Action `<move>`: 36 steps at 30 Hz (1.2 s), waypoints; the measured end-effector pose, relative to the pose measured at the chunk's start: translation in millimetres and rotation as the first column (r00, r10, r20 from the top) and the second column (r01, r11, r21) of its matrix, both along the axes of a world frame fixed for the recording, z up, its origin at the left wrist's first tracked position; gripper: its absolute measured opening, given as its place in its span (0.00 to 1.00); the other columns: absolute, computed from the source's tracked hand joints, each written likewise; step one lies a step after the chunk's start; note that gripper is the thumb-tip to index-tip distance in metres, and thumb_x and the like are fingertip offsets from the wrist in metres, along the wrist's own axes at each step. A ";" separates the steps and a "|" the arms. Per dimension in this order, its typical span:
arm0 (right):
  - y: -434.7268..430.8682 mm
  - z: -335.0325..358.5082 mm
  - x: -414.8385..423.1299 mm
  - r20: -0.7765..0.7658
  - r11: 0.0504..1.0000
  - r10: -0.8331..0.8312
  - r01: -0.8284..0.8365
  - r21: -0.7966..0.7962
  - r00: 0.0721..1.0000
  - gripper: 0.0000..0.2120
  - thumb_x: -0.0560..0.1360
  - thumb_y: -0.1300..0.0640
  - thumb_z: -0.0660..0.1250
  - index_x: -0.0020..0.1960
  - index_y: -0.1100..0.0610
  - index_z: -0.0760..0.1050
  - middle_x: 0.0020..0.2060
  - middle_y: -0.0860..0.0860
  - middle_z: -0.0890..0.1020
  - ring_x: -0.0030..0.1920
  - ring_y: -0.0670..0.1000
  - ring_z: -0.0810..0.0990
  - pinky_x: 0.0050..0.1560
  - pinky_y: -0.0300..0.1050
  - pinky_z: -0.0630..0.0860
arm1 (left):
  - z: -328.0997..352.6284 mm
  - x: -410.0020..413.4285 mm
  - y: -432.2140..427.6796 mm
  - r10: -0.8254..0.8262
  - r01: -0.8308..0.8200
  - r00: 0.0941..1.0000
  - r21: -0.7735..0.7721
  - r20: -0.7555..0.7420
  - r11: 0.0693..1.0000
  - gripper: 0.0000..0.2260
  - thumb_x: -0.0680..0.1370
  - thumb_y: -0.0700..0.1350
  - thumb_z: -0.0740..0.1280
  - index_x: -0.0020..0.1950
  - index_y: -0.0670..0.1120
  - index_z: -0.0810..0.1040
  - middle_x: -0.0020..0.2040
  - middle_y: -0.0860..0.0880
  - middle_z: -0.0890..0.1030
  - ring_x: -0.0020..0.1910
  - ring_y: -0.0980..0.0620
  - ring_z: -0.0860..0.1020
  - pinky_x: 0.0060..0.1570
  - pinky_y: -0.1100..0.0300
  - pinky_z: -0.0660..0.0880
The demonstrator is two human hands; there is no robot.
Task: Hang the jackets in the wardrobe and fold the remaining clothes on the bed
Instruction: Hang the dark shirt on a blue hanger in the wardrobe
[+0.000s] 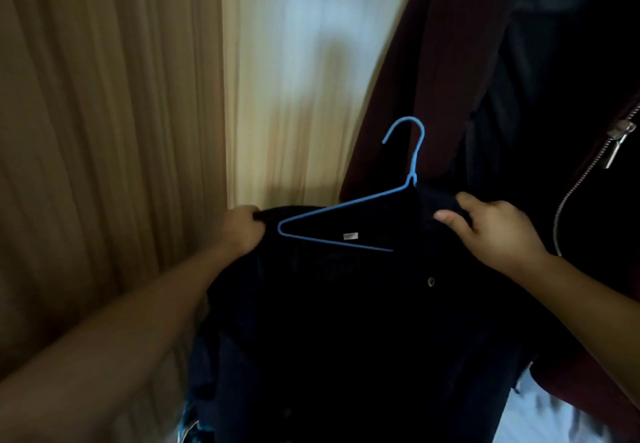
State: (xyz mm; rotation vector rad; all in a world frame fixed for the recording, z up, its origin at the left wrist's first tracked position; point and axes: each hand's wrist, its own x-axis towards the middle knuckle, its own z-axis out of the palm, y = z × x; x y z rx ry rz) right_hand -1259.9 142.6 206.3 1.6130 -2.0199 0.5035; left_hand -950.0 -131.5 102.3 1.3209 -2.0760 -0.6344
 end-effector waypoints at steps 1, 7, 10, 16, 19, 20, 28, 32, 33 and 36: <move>-1.3 3.6 2.1 -0.030 1.000 -0.021 0.021 0.002 0.999 0.37 0.74 0.30 0.50 0.61 0.60 0.76 0.31 0.56 0.80 0.37 0.64 0.82 0.38 0.57 0.80 | 27.2 -1.9 -3.9 0.009 -0.009 1.000 0.024 0.017 1.000 0.07 0.76 0.40 0.63 0.47 0.42 0.80 0.51 0.37 0.83 0.49 0.41 0.80 0.44 0.58 0.71; -12.7 32.5 30.9 -0.103 0.992 -0.102 0.093 -0.084 0.990 0.34 0.74 0.29 0.46 0.57 0.55 0.74 0.37 0.59 0.83 0.42 0.65 0.83 0.39 0.57 0.80 | 167.7 -16.7 34.0 -0.102 0.193 0.942 0.269 -0.320 0.944 0.10 0.72 0.40 0.67 0.50 0.37 0.80 0.39 0.38 0.84 0.34 0.39 0.84 0.30 0.51 0.80; -15.5 54.1 53.1 0.017 0.985 -0.070 0.071 -0.159 0.997 0.27 0.75 0.29 0.50 0.49 0.52 0.70 0.35 0.57 0.82 0.42 0.65 0.82 0.41 0.58 0.80 | 193.5 -33.0 69.3 -0.231 0.291 0.872 0.078 -0.431 0.954 0.09 0.70 0.39 0.70 0.49 0.39 0.83 0.41 0.37 0.85 0.39 0.40 0.85 0.37 0.45 0.82; -4.0 107.5 78.9 -0.016 0.959 -0.080 0.072 -0.275 0.997 0.23 0.77 0.29 0.52 0.47 0.49 0.68 0.36 0.53 0.82 0.43 0.63 0.82 0.40 0.54 0.79 | 216.6 -37.1 84.0 -0.541 0.424 0.781 -0.372 -0.313 0.826 0.15 0.71 0.53 0.68 0.54 0.49 0.84 0.55 0.46 0.82 0.59 0.46 0.80 0.61 0.53 0.74; 8.4 142.0 80.1 -0.039 0.936 -0.105 0.086 -0.341 0.994 0.23 0.76 0.29 0.53 0.46 0.48 0.68 0.36 0.52 0.81 0.43 0.63 0.82 0.38 0.53 0.78 | 231.6 -26.0 72.6 -0.600 0.523 0.800 -0.468 -0.019 0.712 0.21 0.75 0.71 0.60 0.55 0.57 0.78 0.54 0.52 0.79 0.58 0.49 0.78 0.63 0.45 0.73; 12.2 153.7 80.7 -0.043 0.931 -0.115 0.092 -0.353 0.992 0.23 0.76 0.29 0.53 0.46 0.48 0.68 0.35 0.51 0.81 0.43 0.63 0.82 0.38 0.53 0.78 | 233.8 -26.0 69.1 -0.573 0.508 0.818 -0.517 0.040 0.689 0.20 0.76 0.73 0.56 0.54 0.59 0.74 0.51 0.52 0.78 0.53 0.49 0.79 0.58 0.45 0.76; 41.5 227.4 90.8 -0.291 0.848 -0.420 0.257 -0.465 0.860 0.21 0.79 0.31 0.46 0.45 0.48 0.62 0.36 0.50 0.81 0.38 0.59 0.83 0.33 0.49 0.74 | 313.5 -66.6 79.1 -0.233 0.126 0.972 -0.813 -0.012 0.569 0.27 0.77 0.70 0.47 0.66 0.58 0.72 0.48 0.50 0.82 0.48 0.44 0.81 0.47 0.49 0.78; 51.7 273.5 90.5 -0.349 0.788 -0.545 0.323 -0.524 0.762 0.20 0.81 0.35 0.49 0.49 0.49 0.68 0.40 0.48 0.82 0.40 0.56 0.83 0.31 0.48 0.66 | 372.6 -89.8 85.8 -0.285 0.136 0.958 -0.812 -0.039 0.567 0.22 0.81 0.66 0.51 0.68 0.58 0.70 0.49 0.51 0.82 0.48 0.44 0.81 0.47 0.51 0.78; 54.2 287.0 88.9 -0.340 0.778 -0.556 0.331 -0.534 0.759 0.20 0.82 0.35 0.49 0.49 0.50 0.68 0.42 0.49 0.82 0.41 0.57 0.83 0.31 0.48 0.65 | 385.9 -96.0 88.0 -0.298 0.138 0.954 -0.814 -0.044 0.563 0.22 0.81 0.66 0.50 0.68 0.59 0.70 0.49 0.51 0.83 0.49 0.44 0.80 0.47 0.50 0.78; 59.4 324.7 81.5 -0.301 0.770 -0.560 0.351 -0.533 0.772 0.17 0.83 0.37 0.49 0.47 0.49 0.63 0.42 0.52 0.81 0.42 0.59 0.82 0.32 0.50 0.65 | 420.1 -116.6 90.0 -0.317 0.130 0.946 -0.820 -0.066 0.557 0.21 0.81 0.67 0.50 0.68 0.59 0.69 0.51 0.50 0.83 0.50 0.42 0.81 0.47 0.50 0.77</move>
